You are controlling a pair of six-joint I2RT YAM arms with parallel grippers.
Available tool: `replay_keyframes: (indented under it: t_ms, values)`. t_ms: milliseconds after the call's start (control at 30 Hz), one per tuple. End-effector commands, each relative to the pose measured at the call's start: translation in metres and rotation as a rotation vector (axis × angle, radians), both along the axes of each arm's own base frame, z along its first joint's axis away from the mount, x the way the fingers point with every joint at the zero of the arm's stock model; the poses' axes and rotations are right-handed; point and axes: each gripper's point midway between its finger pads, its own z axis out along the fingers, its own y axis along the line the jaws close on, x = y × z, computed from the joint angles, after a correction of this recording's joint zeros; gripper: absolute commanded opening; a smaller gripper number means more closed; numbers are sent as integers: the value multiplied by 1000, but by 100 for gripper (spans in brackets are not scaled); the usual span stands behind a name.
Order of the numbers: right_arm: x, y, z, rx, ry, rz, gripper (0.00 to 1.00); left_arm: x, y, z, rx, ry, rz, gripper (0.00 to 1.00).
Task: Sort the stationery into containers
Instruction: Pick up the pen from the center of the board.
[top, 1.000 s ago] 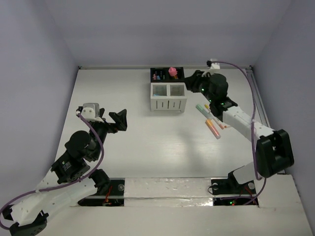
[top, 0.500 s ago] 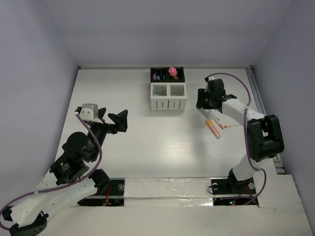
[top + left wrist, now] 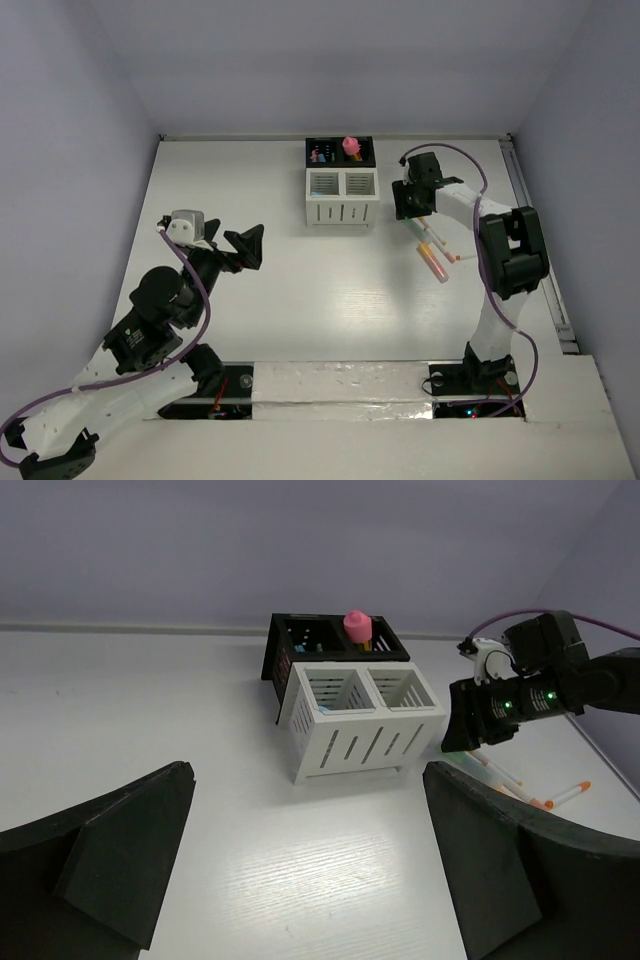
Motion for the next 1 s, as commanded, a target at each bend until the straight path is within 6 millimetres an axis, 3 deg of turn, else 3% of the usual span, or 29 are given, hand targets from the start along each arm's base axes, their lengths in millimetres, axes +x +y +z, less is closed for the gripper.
replay_keyframes:
  t_ms: [0, 100, 300, 367, 467, 533, 633, 767, 800, 867, 900, 967]
  values:
    - [10, -4, 6, -30, -8, 13, 52, 2, -4, 9, -27, -22, -10, 99]
    - [9, -7, -7, -47, 28, 6, 52, 3, -2, 10, -28, -23, 2, 98]
    - [10, -3, -13, -31, 43, 10, 50, 3, 0, 9, -25, -23, 7, 98]
    - [9, 3, -13, -6, 47, 29, 41, 3, 0, 9, -24, -22, 7, 98]
    - [11, 3, -12, -4, 41, 30, 39, 3, 0, 9, -24, -22, 9, 98]
    - [12, 5, -11, 2, 40, 30, 30, 4, -1, 8, -22, -20, 9, 98]
    - [19, 6, -1, 17, -5, 22, 27, 4, -1, 8, -21, -19, 9, 98]
    - [34, 10, 37, 59, -143, 7, 23, 5, -2, 6, -15, -13, 10, 98]
    - [39, 11, 61, 79, -209, -1, 23, 5, -2, 5, -13, -12, 12, 98]
    - [37, 8, 78, 88, -262, -21, 23, 6, -2, 5, -13, -11, 12, 98]
    - [37, 9, 106, 118, -332, -31, 22, 7, -1, 4, -9, -9, 21, 98]
    - [29, 10, 125, 152, -379, -33, 23, 7, -1, 4, -9, -9, 21, 98]
